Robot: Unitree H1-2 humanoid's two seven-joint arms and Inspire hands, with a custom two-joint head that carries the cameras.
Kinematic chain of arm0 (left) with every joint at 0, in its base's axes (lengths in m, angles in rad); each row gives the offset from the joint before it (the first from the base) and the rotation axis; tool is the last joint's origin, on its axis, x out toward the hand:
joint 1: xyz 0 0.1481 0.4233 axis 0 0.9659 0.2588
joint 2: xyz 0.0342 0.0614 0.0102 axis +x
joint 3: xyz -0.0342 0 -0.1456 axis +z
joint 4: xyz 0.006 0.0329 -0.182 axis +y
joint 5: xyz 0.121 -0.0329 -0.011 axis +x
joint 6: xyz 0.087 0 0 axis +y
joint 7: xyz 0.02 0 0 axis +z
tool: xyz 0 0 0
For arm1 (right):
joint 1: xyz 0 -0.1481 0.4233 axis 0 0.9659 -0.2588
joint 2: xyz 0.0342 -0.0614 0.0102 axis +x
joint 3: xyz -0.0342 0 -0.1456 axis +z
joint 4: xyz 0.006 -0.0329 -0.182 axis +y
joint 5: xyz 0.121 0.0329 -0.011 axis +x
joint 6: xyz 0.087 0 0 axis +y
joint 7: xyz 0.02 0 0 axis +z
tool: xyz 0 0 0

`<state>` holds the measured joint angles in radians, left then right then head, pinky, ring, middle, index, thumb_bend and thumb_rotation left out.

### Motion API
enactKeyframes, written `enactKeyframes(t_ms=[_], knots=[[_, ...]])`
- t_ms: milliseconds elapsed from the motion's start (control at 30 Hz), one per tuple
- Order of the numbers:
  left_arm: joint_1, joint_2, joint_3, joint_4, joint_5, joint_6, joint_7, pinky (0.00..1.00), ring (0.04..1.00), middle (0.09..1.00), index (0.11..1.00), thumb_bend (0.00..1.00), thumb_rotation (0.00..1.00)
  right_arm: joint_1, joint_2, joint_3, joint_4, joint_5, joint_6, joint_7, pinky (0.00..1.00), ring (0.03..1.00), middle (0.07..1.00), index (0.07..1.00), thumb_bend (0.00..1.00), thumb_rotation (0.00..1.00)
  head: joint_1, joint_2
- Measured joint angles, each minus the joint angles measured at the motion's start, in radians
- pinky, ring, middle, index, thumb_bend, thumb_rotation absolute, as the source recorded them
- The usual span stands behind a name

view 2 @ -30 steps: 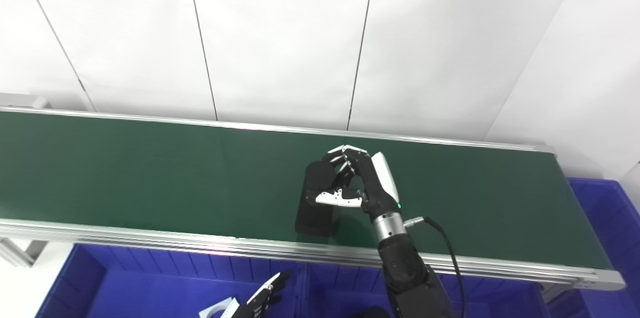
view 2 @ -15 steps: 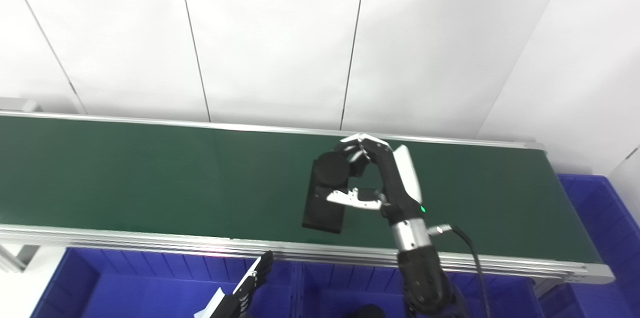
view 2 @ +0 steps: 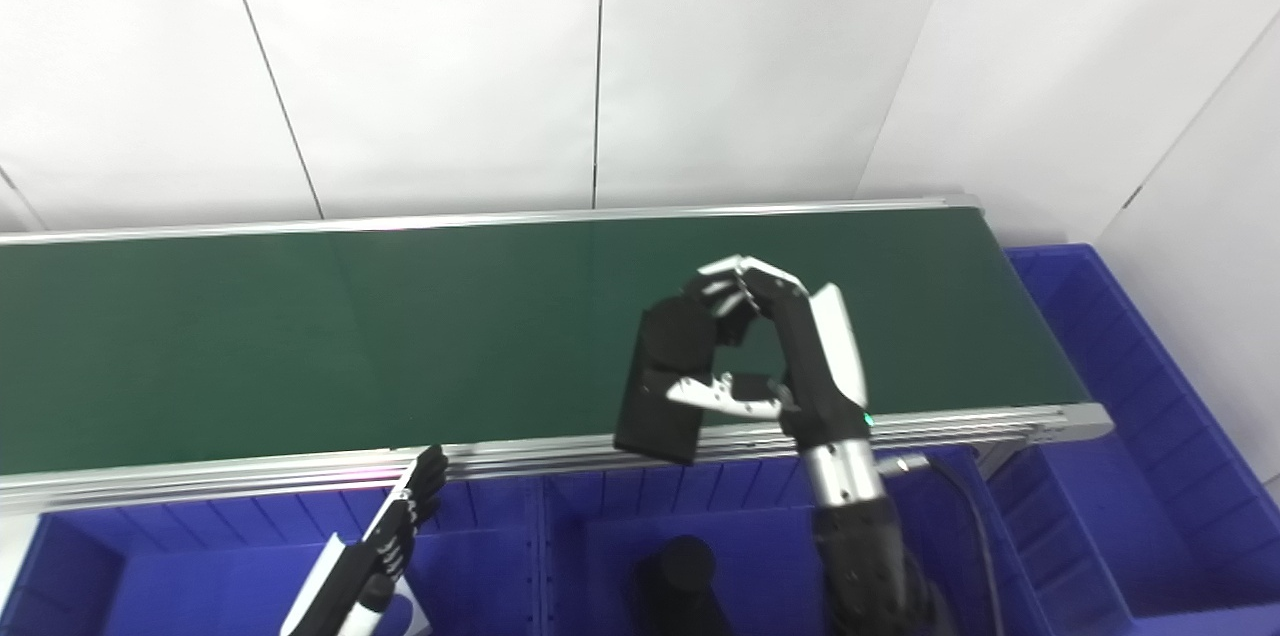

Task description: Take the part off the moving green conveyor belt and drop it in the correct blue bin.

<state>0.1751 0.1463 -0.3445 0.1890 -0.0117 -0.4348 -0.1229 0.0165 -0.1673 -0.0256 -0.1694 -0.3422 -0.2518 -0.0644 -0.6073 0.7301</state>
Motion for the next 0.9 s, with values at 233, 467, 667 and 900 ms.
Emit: enactKeyframes(t_ms=[233,467,667,900], knots=[[0.001,-0.011,0.080,0.000,-0.041,0.000,-0.101,0.99,0.992,1.000,0.999,0.76,1.00,0.101,-0.006,-0.057,-0.042,-0.018,0.017,0.000,0.28,0.342,0.432,0.522,0.52,0.00,-0.048,0.017],[0.003,-0.024,0.119,-0.006,-0.040,0.000,-0.140,0.98,0.988,1.000,1.000,0.76,1.00,0.154,-0.025,-0.125,-0.042,-0.044,0.020,-0.004,0.27,0.336,0.423,0.523,0.52,0.00,-0.046,0.025],[0.010,-0.024,0.150,-0.011,-0.040,0.000,-0.158,0.97,0.984,1.000,0.997,0.77,1.00,0.206,-0.076,-0.152,-0.047,-0.129,0.106,0.009,0.27,0.336,0.415,0.524,0.52,0.00,-0.058,0.031],[0.010,-0.026,0.164,-0.012,-0.040,0.000,-0.177,0.96,0.984,1.000,1.000,0.76,1.00,0.217,-0.157,-0.125,-0.051,-0.249,0.207,0.079,0.24,0.298,0.394,0.515,0.52,0.00,-0.058,0.032]])
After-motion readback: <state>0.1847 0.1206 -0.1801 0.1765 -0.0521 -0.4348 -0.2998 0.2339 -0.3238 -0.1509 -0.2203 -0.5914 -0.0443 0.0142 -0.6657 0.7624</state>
